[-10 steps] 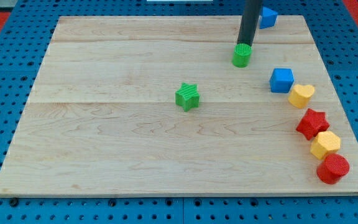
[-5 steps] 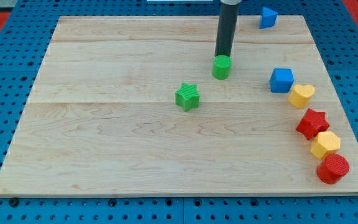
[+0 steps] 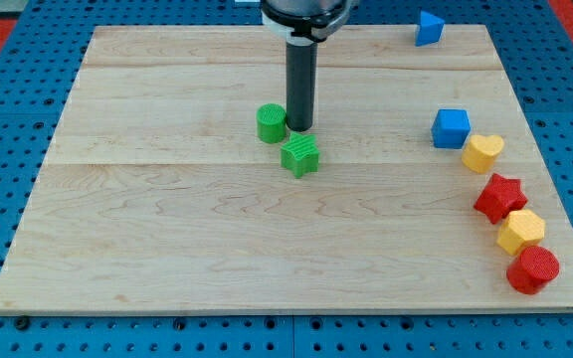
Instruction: Place the green circle to the top of the green star
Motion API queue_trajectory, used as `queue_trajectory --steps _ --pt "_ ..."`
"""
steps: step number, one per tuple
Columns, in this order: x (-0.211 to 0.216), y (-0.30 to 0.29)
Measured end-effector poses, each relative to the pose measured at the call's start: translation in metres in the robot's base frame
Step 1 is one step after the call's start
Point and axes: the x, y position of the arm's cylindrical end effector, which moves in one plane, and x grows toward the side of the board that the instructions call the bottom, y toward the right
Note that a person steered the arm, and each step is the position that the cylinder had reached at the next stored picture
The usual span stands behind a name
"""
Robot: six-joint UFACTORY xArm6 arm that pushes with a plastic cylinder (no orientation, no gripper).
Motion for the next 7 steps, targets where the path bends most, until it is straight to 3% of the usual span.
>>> queue_trajectory --steps 1,2,3,4,5,7 --pt "-0.018 0.033" --pt "-0.025 -0.009" --pt "-0.027 -0.113" --pt "0.019 -0.137" --pt "0.028 -0.083" --pt "-0.011 -0.05"
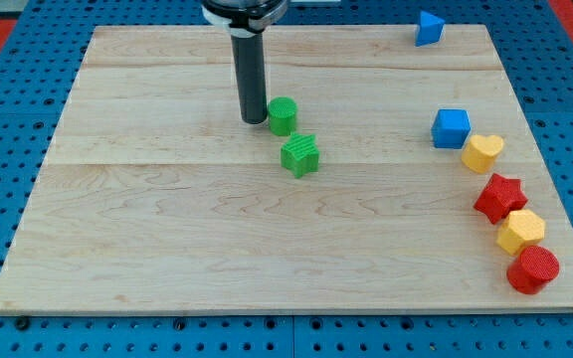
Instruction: Place the green circle to the top of the green star
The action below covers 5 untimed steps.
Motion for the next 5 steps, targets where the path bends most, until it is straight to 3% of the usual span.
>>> queue_trajectory --steps 5 --pt "-0.008 0.012"
